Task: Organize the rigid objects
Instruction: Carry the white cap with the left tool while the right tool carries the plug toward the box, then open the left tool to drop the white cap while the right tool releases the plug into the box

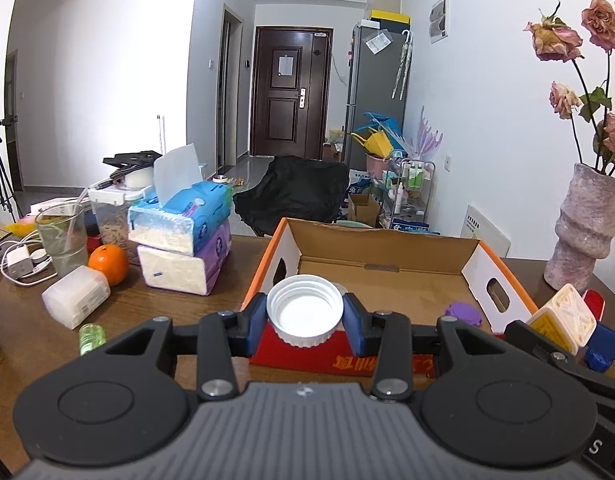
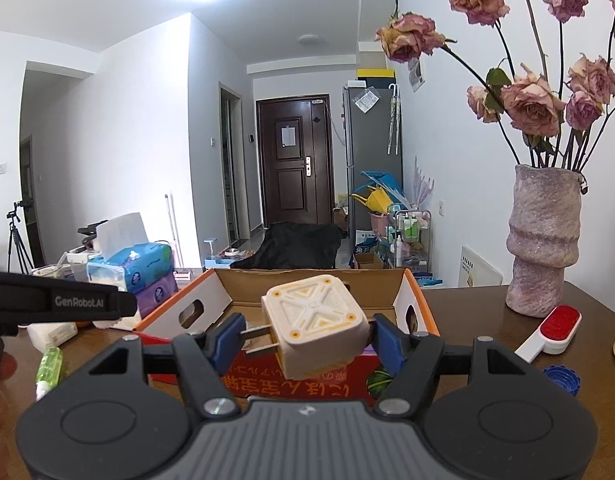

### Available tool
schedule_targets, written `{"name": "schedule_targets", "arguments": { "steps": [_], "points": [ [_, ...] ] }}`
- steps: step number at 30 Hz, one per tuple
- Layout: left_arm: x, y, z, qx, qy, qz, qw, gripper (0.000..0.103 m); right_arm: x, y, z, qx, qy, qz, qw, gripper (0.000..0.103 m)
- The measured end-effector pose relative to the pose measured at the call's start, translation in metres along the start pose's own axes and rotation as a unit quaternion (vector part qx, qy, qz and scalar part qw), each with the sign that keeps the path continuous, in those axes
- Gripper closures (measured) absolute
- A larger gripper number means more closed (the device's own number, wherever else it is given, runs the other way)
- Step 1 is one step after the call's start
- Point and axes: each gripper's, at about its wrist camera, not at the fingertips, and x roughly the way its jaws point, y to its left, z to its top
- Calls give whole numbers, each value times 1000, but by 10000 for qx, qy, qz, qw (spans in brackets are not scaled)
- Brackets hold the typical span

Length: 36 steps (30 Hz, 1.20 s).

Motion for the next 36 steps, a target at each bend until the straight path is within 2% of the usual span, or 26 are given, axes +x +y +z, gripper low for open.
{"name": "schedule_targets", "arguments": {
  "steps": [36],
  "points": [
    [119,-19,34,155,262,25,9995,62,118,-28,20,116,186,-129,9997,35]
  ]
}}
